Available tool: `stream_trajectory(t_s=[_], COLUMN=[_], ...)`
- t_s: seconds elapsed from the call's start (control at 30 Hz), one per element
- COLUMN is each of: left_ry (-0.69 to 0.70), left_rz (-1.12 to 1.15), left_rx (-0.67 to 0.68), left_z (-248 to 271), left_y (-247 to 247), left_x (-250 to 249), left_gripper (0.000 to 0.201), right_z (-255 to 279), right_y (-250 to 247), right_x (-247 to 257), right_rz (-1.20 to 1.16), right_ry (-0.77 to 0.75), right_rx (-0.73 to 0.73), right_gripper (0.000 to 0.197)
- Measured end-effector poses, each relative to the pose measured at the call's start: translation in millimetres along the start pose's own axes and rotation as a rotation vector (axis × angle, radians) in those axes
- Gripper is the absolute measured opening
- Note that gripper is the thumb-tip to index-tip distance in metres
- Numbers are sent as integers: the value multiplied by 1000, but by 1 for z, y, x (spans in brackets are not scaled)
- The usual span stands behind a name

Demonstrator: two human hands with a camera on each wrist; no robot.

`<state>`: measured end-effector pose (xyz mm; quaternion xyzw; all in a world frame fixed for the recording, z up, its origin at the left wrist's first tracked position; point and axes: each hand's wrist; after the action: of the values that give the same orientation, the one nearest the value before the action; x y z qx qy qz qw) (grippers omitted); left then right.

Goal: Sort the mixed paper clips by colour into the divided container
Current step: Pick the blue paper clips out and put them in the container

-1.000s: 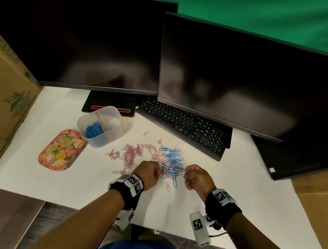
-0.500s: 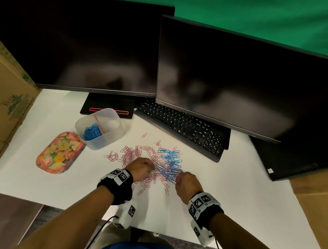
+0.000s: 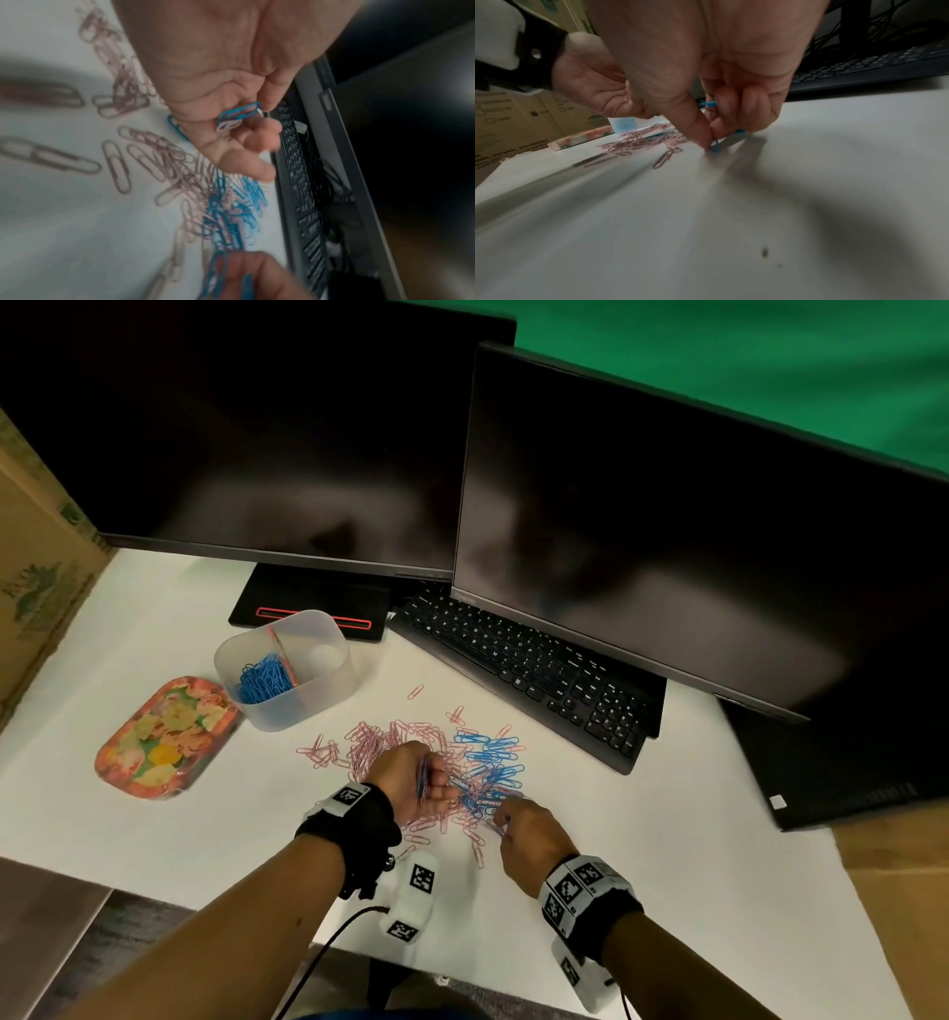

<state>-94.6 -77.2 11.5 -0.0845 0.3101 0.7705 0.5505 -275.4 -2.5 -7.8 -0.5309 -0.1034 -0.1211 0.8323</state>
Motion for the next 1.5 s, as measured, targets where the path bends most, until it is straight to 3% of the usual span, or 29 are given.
stream_trajectory(t_s=[0.13,0.2,0.23,0.33,0.5,0.6,0.67,0.87,0.97,1.03,1.13,1.33,1.5], left_ry=[-51,-48,-38,54,433,563,543,488,486,500,495,489,526], left_rz=[175,177,143,-102,-855,-826,-777,-949,-1068,-1108,-1169,-1281,-1388], left_rx=[108,121,111,34,-56,-91,-101,-131,-128,-164,-180,-170,-139], left_z=[4,2,2,-4,-14,-13,-12,-14,-18,-17,-17,-22,-34], left_y=[-1,-2,-2,0,-4,0,5,20,20,18,14,11,26], left_x=[-3,-5,-6,-10,-8,-7,-8,-14,-15,-18,-22,-30,-34], left_gripper=[31,29,28,25,24,26,29,17,9,9,11,13,15], right_z=[10,8,6,-5,-19,-29,-39,-72,-80,-78,-80,-91,-96], right_y=[-7,-11,-15,-26,-39,-51,-57,-71,-75,-77,-75,-67,-60], right_x=[-13,-15,-16,-17,-19,-15,-14,-11,-5,1,9,12,13], right_rz=[-200,-418,-563,-981,-1045,-1096,-1100,-884,-316,24,300,398,464], right_ry=[11,98,166,384,368,328,322,323,204,104,-35,-91,-62], right_rx=[-34,4,24,79,63,84,75,101,48,39,52,82,107], right_gripper=[25,16,21,12,25,29,40,30,10,19,36,25,30])
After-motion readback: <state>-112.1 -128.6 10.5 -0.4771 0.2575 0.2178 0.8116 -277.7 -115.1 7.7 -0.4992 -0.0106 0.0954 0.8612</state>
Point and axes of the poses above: each hand's wrist, its own z-axis away from the middle knuckle, its own y-axis out of the palm, x = y × z, and after that the axes turned 10 degrees about z, right-handed
